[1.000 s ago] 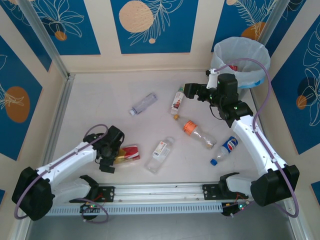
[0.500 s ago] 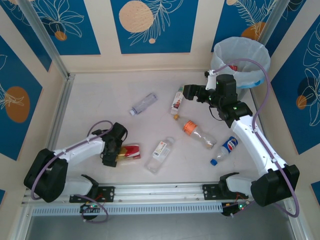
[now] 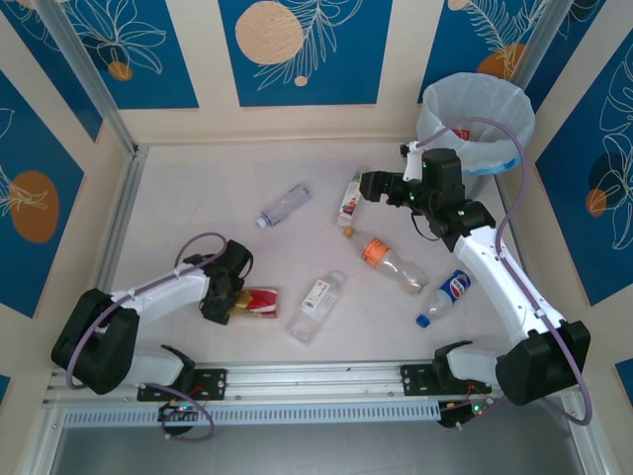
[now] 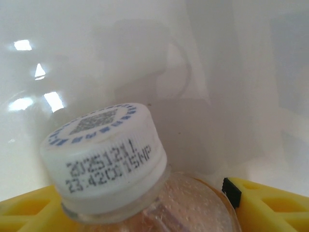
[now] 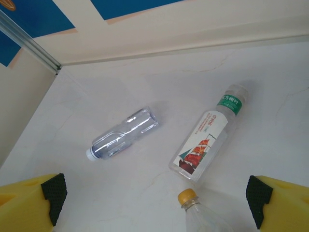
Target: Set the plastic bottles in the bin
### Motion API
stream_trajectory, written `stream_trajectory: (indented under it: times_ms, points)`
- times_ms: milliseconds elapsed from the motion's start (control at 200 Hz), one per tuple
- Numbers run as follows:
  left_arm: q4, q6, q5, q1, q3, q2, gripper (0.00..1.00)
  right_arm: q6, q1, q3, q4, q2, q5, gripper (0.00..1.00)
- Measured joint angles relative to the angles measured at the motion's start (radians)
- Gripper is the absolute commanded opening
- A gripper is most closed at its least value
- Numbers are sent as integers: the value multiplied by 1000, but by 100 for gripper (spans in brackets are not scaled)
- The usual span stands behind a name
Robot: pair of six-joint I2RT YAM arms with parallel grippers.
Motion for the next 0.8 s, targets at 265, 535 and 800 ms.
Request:
stream_trajectory:
  times_ms: [265,535,800]
  points:
    - [63,172,-67,9,114,54,50,-1,14,6,-17,1,10,98]
    - [75,374,-93,10,206,48,48,-3,27,-8,-26,21,-11,98]
    - [226,654,-30,10,245,29,48,66,27,-84,-13,21,-97,100]
